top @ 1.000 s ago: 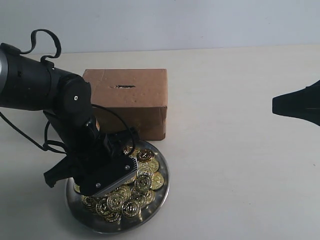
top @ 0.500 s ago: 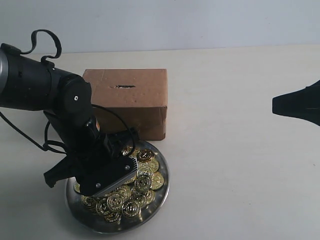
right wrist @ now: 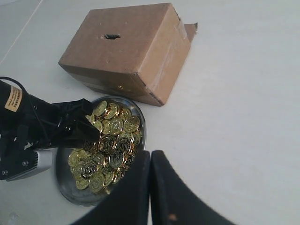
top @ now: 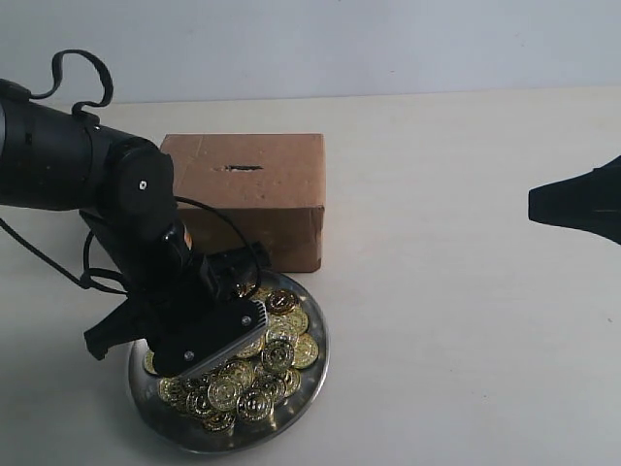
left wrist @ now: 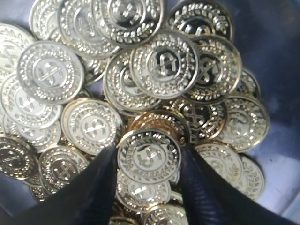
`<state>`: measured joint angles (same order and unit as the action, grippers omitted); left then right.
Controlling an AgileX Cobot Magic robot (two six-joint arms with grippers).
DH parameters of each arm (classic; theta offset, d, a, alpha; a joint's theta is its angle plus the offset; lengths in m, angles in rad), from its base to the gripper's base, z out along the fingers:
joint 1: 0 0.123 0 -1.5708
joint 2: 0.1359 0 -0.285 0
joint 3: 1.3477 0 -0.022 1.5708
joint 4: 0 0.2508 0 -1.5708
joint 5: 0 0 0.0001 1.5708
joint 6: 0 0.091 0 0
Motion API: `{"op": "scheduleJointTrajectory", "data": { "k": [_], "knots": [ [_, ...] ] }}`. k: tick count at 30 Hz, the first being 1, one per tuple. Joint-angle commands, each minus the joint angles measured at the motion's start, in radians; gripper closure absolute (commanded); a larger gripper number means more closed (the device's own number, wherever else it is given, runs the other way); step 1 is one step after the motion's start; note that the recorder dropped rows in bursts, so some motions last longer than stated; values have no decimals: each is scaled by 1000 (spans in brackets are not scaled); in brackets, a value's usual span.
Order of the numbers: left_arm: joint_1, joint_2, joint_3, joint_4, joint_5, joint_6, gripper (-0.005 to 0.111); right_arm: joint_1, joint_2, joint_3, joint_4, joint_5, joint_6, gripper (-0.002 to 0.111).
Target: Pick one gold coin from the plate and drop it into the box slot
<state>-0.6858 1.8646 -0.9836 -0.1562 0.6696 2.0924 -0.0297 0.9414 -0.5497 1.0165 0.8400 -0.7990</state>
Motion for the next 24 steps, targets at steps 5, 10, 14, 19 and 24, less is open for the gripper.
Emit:
{"op": "scheduleJointTrajectory", "data": {
  "k": [5, 10, 14, 19, 24],
  "knots": [
    [-4, -43, -2, -1, 9, -50, 77, -5, 1, -8, 5, 3, -10, 108],
    [-4, -155, -2, -1, 9, -227, 77, -5, 3, 20, 91, 11, -41, 108],
    [-4, -246, -2, -7, 9, -359, 77, 6, 3, 75, 255, 52, -133, 108],
    [-4, -354, -2, -14, 9, -543, 77, 126, 5, 115, 416, -37, -185, 108],
    [-4, -435, -2, -26, 9, -670, 77, 316, 70, 113, 602, -185, -255, 108]
  ]
}}
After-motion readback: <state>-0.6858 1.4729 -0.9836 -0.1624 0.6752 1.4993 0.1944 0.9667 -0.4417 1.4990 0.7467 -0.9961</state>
